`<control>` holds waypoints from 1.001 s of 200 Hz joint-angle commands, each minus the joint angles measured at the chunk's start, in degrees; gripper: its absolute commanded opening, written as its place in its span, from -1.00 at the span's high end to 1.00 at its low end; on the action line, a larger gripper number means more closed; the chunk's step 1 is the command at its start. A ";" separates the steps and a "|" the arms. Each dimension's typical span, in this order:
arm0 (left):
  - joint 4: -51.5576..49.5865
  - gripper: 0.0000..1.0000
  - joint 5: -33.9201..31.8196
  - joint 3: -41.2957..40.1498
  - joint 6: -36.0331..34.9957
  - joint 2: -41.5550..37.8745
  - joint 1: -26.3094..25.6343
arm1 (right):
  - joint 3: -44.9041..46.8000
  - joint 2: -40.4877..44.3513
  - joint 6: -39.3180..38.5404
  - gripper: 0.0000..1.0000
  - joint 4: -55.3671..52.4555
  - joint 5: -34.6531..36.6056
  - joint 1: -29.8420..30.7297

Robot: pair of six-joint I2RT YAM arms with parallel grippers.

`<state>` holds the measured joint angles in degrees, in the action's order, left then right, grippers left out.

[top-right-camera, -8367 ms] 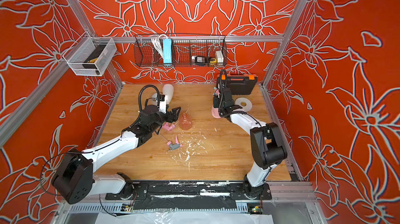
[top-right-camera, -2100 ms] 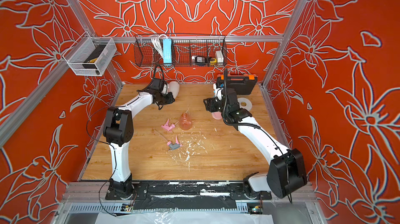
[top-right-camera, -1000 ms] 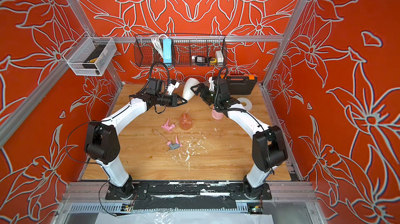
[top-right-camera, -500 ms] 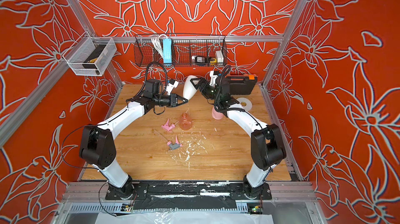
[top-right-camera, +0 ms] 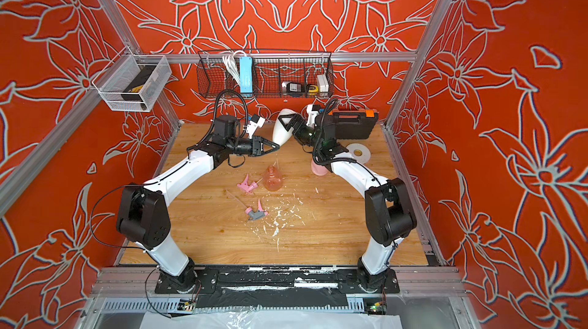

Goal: Attach spray nozzles to spray bottles
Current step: Pick up the spray bottle from the center of the board.

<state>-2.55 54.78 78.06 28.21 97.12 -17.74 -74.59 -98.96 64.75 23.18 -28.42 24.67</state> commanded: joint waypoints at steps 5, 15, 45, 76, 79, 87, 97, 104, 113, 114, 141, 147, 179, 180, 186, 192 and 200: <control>2.89 0.82 2.16 0.33 0.43 -0.59 -0.64 | -0.38 -1.39 2.62 -0.94 3.67 -0.77 0.22; 2.82 0.82 2.23 0.34 0.55 -0.53 -0.68 | -0.19 -1.66 3.45 -0.95 4.51 -0.83 0.29; 2.26 0.81 2.13 0.63 0.08 0.00 -0.63 | 0.40 -1.67 4.98 -0.88 6.32 -0.97 0.25; 1.77 0.76 1.76 0.69 -0.30 0.71 -0.63 | 1.09 -0.64 5.25 -0.55 6.16 -0.50 0.24; 1.77 0.74 1.69 0.69 -0.26 0.83 -0.63 | 1.03 -0.58 5.24 -0.53 6.05 -0.47 0.24; 1.62 0.70 1.43 0.75 -0.47 0.92 -0.63 | 1.16 -0.54 5.42 -0.51 5.92 -0.40 0.21; 1.37 0.59 1.20 0.93 -0.71 0.91 -0.59 | 1.22 -0.53 5.84 -0.51 5.97 -0.37 0.16; 1.02 0.44 0.90 1.11 -0.91 0.99 -0.61 | 1.27 -0.62 6.25 -0.50 6.04 -0.40 0.12; 0.43 0.26 0.14 1.45 -1.42 0.94 -0.63 | 1.46 -0.62 6.90 -0.48 6.31 -0.40 0.03; 0.34 0.24 0.05 1.46 -1.50 0.91 -0.63 | 1.46 -0.62 6.98 -0.48 6.37 -0.40 -0.01; -1.23 -0.11 -3.10 2.14 -3.82 0.71 -0.56 | 1.64 -0.54 9.27 -0.45 7.31 -0.64 -0.83; -1.30 -0.15 -3.99 2.09 -4.09 0.57 -0.54 | 1.62 -0.40 9.57 -0.45 7.40 -0.65 -1.15; 0.52 -0.48 -10.58 0.82 -4.18 -0.70 0.55 | -0.79 0.86 9.54 -0.43 2.18 -1.62 -3.01; 0.79 -0.50 -10.84 0.71 -4.15 -0.79 0.62 | -0.89 0.91 9.53 -0.43 1.89 -1.63 -3.07; 2.31 -0.79 -12.54 -0.05 -3.80 -1.28 0.84 | -1.50 1.19 9.45 -0.42 0.52 -1.85 -3.50; 4.12 -0.95 -14.92 -1.05 -4.12 -2.03 1.10 | -2.11 1.40 9.41 -0.41 -1.38 -1.90 -3.97; 7.59 -0.96 -19.92 -3.11 -5.03 -3.58 1.07 | -3.19 1.73 9.44 -0.41 -3.74 -2.07 -4.47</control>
<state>-2.13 45.74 78.24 25.08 97.56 -17.63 -74.19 -99.81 72.95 24.62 -29.15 21.76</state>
